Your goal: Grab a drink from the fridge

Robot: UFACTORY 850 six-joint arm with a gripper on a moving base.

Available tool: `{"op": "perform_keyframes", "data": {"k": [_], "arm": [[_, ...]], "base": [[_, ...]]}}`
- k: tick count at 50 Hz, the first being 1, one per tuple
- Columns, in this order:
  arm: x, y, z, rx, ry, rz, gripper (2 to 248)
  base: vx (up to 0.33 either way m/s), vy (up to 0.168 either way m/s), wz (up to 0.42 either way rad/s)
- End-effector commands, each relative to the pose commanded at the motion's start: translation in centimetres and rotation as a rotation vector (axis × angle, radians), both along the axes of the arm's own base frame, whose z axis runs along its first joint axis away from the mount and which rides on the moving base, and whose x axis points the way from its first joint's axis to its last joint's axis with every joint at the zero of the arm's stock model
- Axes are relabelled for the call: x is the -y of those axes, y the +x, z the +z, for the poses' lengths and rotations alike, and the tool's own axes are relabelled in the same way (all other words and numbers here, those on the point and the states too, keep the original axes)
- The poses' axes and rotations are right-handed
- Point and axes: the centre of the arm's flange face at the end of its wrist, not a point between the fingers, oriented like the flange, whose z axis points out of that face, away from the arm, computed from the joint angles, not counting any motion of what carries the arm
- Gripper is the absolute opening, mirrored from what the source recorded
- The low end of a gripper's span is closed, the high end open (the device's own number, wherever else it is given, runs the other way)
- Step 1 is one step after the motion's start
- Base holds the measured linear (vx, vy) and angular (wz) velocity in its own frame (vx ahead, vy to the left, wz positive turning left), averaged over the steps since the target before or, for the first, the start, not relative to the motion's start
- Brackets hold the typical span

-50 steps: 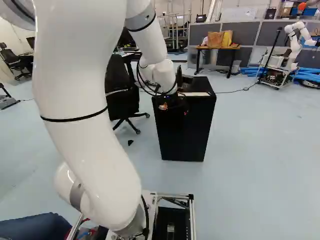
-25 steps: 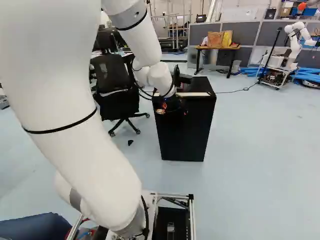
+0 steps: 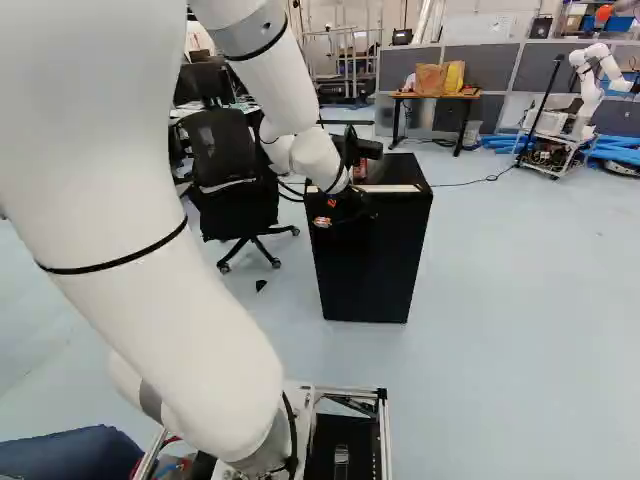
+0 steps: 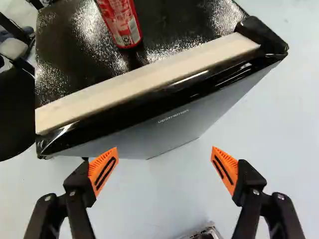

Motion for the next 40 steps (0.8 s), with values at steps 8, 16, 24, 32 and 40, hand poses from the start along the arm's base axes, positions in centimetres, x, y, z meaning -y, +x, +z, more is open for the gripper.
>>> {"op": "perform_keyframes", "data": {"k": [8,16,24,32,40], "arm": [[0.1,0.3,0.3,0.046,-0.019,-0.003,247],[0.3,0.6,0.6,0.092,-0.039,-0.007,247],[0.4,1.1,1.0,0.137,-0.06,-0.005,247],[0.6,1.7,1.3,0.183,-0.083,0.0,247],[0.8,2.4,1.6,0.223,-0.107,0.009,247]], "base": [[0.0,0.0,0.0],[0.0,0.0,0.0],[0.0,0.0,0.0],[0.0,0.0,0.0],[0.0,0.0,0.0]]}}
